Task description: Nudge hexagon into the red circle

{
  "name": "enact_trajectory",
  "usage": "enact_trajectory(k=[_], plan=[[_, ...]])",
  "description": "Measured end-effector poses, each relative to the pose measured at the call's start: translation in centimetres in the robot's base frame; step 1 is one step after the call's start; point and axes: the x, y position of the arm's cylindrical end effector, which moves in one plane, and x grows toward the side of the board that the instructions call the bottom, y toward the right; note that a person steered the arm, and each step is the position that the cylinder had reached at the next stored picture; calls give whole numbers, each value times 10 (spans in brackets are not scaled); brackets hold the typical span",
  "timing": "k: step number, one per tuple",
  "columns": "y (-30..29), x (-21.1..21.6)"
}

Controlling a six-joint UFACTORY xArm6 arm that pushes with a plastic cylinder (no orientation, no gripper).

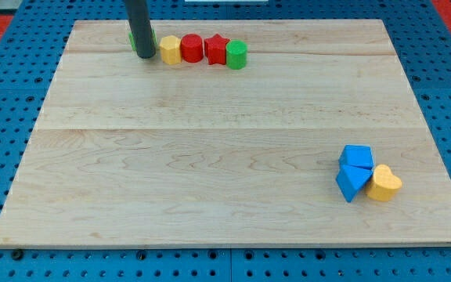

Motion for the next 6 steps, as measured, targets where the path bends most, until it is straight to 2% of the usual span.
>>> enact_trajectory(k=[1, 2, 5, 6], plan=[[-4, 35], [10, 46], [44, 20], [28, 30]])
